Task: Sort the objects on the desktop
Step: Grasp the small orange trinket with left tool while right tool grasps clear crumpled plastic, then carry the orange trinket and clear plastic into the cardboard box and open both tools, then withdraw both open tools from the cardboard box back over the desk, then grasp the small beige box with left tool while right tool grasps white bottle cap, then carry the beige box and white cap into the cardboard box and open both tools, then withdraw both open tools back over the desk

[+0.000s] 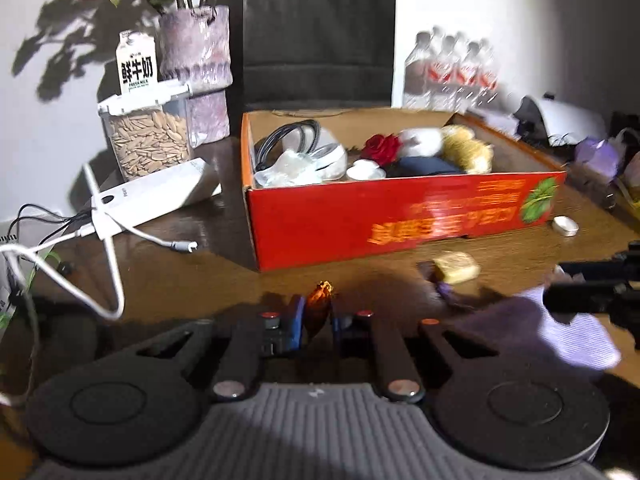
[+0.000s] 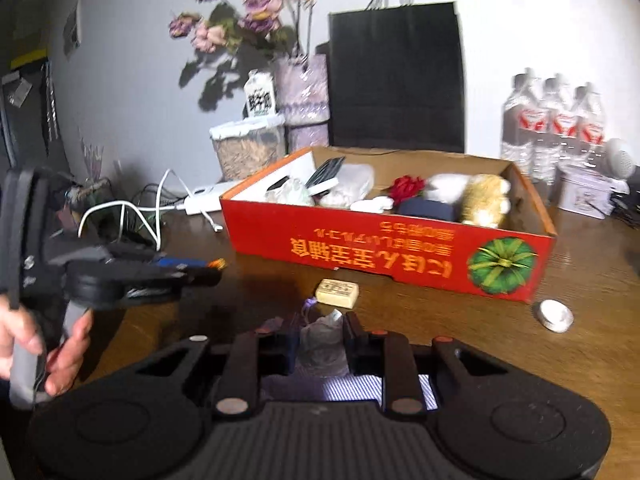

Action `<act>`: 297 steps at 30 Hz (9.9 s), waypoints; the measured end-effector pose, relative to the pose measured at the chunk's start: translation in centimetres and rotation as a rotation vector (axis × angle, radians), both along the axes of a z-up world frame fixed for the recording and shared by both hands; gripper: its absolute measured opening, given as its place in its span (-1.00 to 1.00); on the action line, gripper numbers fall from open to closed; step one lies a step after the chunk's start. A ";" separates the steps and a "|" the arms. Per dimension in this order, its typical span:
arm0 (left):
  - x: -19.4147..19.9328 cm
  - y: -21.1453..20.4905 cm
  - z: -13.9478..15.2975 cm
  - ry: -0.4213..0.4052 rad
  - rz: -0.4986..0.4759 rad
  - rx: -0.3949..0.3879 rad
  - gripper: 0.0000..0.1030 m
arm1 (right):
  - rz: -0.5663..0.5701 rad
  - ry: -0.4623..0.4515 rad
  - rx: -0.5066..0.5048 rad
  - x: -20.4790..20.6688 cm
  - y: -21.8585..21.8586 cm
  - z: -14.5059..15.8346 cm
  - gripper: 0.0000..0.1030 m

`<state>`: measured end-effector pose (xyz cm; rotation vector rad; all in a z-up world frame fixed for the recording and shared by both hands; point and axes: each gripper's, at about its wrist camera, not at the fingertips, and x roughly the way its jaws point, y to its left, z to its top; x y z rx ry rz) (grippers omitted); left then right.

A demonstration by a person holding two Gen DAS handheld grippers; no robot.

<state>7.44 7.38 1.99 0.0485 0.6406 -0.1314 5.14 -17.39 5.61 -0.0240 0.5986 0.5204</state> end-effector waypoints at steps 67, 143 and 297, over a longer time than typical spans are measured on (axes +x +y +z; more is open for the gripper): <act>27.5 -2.4 5.5 0.196 0.064 -0.247 -0.21 | -0.200 0.362 0.205 34.1 1.5 2.7 0.20; 1.1 -9.3 0.4 -0.003 0.057 -0.031 0.82 | -0.286 0.015 -0.139 5.9 -9.1 -2.5 0.65; -18.3 -6.1 -0.4 -0.212 0.146 -0.064 1.00 | -0.255 -0.160 -0.007 -14.4 -4.1 -2.9 0.58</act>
